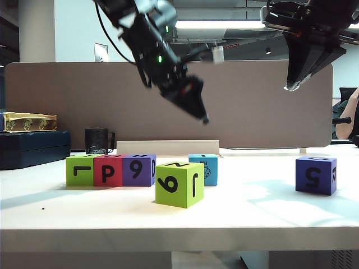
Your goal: Select the appropriate blocks from the scattered letter blocks on the table and arrange them in a row to spell out "TURING".
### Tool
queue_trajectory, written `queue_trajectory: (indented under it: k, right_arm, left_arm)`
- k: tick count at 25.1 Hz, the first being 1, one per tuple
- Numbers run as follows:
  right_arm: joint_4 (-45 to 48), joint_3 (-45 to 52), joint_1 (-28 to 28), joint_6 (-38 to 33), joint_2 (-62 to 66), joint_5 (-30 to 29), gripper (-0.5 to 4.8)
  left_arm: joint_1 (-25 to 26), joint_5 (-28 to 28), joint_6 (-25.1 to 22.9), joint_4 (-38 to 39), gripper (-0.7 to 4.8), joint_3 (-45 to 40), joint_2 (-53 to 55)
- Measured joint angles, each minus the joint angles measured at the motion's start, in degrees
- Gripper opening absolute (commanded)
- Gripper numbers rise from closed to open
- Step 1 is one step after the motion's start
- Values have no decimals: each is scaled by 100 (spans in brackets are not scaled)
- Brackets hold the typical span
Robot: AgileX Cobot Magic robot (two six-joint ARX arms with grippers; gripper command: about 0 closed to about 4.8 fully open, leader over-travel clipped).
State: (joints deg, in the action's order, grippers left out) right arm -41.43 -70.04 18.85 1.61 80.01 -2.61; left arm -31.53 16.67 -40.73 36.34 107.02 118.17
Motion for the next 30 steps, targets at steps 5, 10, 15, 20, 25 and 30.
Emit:
queue_trajectory:
  k: [5, 10, 15, 20, 25, 30]
  right_arm:
    - [0, 0, 0, 0, 0, 2, -1]
    - [0, 0, 0, 146, 0, 7, -1]
    - [4, 0, 0, 164, 0, 39, -1]
    - [0, 0, 0, 173, 0, 46, -1]
    - [-42, 0, 0, 173, 0, 46, -1]
    - [-170, 0, 0, 173, 0, 46, -1]
  left_arm:
    - [2, -142, 1801, 164, 431, 63, -396]
    - [-13, -155, 3775, 1370, 431, 57, -466]
    - [-87, -243, 4218, 2310, 431, 57, -466]
    - [-518, -448, 4310, 3014, 434, 0, -466]
    - [-922, -1182, 4319, 2946, 436, -400, -457]
    - [-992, -1272, 4535, 2719, 436, -669, -315]
